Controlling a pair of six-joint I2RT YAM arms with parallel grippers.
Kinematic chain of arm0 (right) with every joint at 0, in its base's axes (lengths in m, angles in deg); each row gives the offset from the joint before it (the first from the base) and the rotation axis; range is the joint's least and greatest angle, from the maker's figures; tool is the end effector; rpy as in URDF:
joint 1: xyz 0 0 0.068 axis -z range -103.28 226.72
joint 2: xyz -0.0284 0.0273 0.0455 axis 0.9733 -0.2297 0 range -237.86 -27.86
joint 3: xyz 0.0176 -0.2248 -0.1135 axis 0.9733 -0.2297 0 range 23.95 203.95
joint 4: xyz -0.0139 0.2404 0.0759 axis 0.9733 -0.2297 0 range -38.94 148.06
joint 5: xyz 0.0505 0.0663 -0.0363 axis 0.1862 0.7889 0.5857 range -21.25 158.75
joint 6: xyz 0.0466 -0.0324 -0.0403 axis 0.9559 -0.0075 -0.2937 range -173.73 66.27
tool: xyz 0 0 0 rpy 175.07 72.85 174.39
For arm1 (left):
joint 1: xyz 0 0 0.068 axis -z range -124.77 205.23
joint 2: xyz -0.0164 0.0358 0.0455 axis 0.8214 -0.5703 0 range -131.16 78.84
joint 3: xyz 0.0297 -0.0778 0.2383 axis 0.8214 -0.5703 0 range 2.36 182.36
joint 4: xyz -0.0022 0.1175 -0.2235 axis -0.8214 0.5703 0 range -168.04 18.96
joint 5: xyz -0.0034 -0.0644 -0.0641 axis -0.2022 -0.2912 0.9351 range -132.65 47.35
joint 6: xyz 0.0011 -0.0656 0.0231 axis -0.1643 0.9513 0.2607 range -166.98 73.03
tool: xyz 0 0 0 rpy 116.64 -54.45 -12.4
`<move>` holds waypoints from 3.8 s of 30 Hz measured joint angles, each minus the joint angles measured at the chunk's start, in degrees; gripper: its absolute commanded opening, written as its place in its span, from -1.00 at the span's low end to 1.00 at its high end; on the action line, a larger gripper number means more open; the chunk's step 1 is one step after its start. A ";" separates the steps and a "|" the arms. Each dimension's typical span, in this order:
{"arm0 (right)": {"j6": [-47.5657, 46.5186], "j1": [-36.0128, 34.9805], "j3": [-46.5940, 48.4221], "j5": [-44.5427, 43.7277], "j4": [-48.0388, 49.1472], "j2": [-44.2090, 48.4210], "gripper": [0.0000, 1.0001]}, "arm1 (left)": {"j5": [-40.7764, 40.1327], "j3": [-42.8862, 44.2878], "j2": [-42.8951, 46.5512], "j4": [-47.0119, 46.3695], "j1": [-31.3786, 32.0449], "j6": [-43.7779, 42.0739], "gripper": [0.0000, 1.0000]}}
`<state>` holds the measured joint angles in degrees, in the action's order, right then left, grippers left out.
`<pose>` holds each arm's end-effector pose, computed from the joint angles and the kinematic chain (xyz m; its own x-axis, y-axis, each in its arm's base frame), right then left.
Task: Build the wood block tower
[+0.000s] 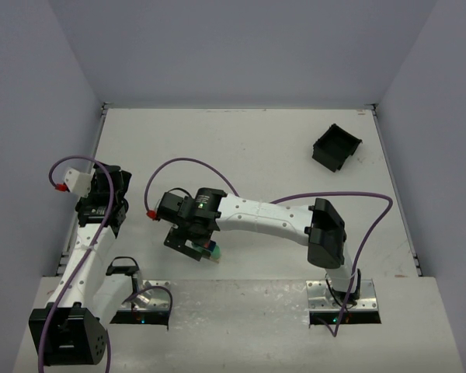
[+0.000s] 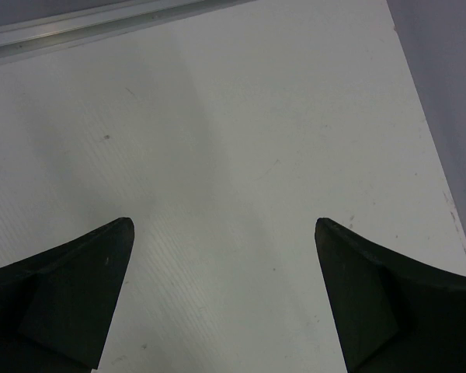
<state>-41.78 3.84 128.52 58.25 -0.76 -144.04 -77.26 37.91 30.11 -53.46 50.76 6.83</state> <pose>0.1316 0.3919 0.2207 -0.4623 -0.8089 -0.3632 -0.8443 0.5268 -0.0987 0.1950 0.0475 0.2270 0.0525 -0.6622 -0.7475 -0.7949 0.4254 -0.4327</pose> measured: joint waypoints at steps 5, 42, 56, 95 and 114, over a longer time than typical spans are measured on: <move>-0.80 0.00 -1.82 0.62 1.75 2.26 0.97 | 0.22 0.00 0.02 -0.02 -0.02 -0.06 1.00; 0.83 35.17 -63.29 9.73 30.36 37.91 0.97 | 4.27 -1.22 0.84 -2.67 -0.01 -2.57 1.00; -1.67 37.13 -63.44 13.98 35.59 32.06 0.31 | 4.28 -1.49 0.77 -2.96 -0.02 -2.58 1.00; -1.38 34.60 -58.48 13.33 30.96 33.33 -0.69 | 7.75 -1.49 -0.52 -4.98 -0.02 -4.09 1.00; -4.18 6.67 -20.45 4.96 16.10 22.82 -0.53 | 8.48 -1.53 1.07 -5.09 0.00 -4.50 1.00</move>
<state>-45.96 10.50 108.07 63.21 15.34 -121.22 -68.78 36.38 31.19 -58.55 50.76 2.32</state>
